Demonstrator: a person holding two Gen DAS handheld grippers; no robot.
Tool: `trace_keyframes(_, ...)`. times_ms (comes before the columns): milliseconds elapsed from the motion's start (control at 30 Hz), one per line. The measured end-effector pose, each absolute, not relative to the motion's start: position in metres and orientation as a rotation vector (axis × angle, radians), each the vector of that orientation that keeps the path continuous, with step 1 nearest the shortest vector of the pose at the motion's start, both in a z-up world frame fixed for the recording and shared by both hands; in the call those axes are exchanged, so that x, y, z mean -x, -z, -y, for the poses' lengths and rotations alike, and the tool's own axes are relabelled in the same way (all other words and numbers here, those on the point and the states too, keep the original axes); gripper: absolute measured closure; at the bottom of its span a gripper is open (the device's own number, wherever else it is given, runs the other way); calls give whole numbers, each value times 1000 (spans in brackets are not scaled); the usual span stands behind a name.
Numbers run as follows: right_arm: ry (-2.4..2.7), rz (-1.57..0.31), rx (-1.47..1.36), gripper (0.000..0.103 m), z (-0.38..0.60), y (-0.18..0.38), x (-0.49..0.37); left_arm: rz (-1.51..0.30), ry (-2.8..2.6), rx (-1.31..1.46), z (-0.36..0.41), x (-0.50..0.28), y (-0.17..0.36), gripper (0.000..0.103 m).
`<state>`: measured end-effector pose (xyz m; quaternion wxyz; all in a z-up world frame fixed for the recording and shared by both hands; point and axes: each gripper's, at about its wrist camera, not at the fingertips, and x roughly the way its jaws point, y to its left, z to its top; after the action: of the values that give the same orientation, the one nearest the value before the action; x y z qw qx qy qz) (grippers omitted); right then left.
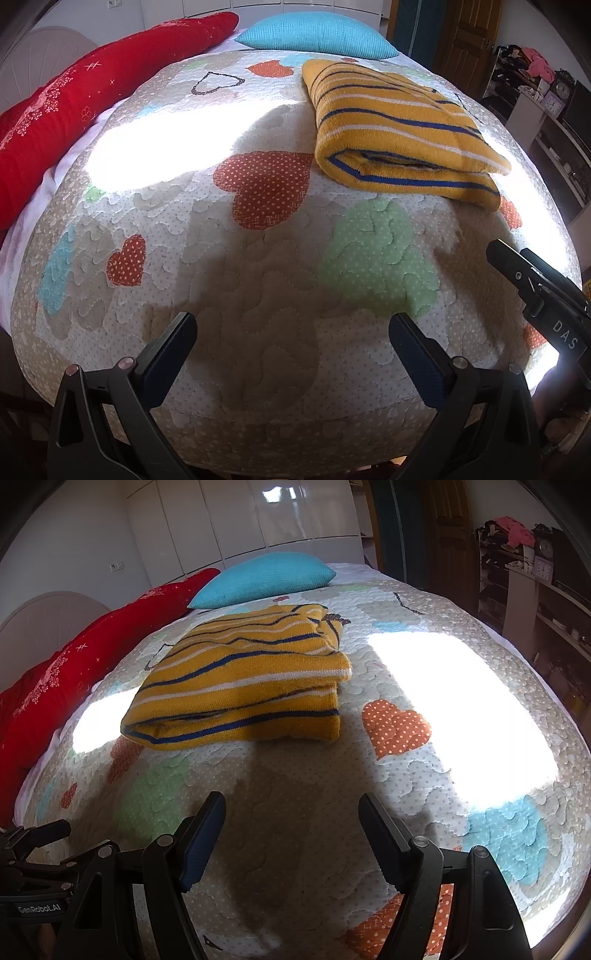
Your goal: Fold small clothes
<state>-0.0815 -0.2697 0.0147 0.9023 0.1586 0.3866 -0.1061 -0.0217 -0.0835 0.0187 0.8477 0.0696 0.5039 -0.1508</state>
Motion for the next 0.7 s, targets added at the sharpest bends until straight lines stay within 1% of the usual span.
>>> trace_keyframes(700,216,-811,-328,23,267,-11,78,-1073,319,-145,81,23,-16,0)
